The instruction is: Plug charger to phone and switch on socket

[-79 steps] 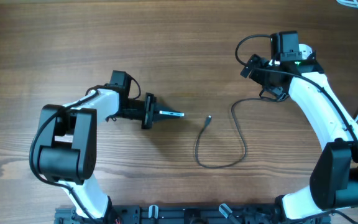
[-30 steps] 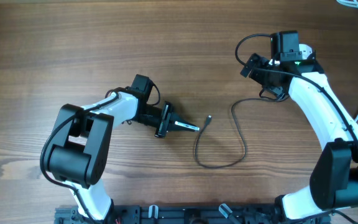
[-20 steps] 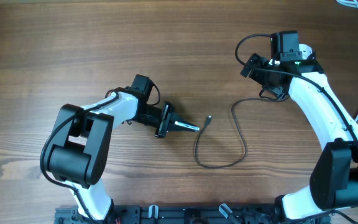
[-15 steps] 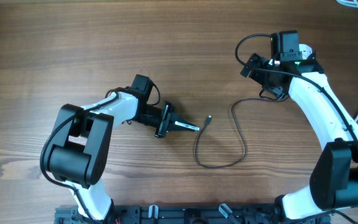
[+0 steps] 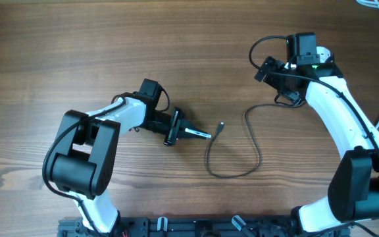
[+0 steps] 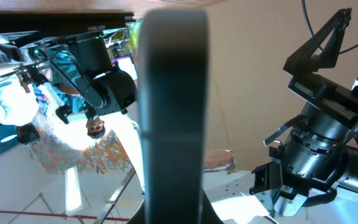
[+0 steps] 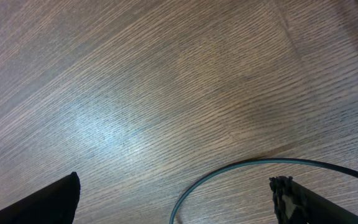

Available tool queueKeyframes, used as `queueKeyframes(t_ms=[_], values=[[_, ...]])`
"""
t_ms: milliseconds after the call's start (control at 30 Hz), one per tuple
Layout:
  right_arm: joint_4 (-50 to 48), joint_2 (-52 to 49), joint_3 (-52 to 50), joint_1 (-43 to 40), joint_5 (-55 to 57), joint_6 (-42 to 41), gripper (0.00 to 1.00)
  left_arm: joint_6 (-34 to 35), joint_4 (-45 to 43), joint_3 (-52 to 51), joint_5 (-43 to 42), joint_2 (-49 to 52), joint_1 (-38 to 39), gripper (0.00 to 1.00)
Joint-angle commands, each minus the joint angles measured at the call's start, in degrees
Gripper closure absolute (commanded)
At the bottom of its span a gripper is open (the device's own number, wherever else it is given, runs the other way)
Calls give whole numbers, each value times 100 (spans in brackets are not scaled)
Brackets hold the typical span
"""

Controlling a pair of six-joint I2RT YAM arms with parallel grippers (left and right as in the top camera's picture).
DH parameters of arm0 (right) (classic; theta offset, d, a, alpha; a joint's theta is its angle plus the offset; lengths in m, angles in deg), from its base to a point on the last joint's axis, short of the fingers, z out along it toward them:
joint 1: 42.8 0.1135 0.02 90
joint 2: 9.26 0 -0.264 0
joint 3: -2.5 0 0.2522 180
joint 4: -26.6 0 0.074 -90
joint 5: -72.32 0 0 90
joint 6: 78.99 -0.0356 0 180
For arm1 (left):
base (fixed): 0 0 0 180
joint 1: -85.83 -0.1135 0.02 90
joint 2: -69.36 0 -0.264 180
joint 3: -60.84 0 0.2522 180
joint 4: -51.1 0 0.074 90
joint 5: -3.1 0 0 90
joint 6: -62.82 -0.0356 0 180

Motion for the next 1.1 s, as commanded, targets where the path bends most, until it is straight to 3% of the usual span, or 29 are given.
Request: queueKeyframes(t_ms=[0,167,267,400,467,600,700,867,1067], values=[[-17,13,52,9,17,101,0,35,20,9,-282,-116,31,96],[-17,13,52,11,17,101,1,11,-435,9,162,-116,31,96],[-17,13,52,9,17,98,0,9,-1121,9,1344,-116,31,96],[-17,13,52,9,20,101,0,-7,-1318,9,3058,-116,31,96],[-17,13,52,9,17,101,0,-1016,-1318,9,3801,-116,31,96],[-17,13,52,9,17,98,0,-2975,-1364,9,3582,-116,-57,96],[-15,11,52,9,17,101,0,-3746,-1661,9,3049,-116,-293,96],[-15,13,52,9,20,98,0,-4155,-1722,9,2852,-116,-861,96],[-17,11,52,9,17,101,0,-4199,-1836,9,2514,-116,-931,96]])
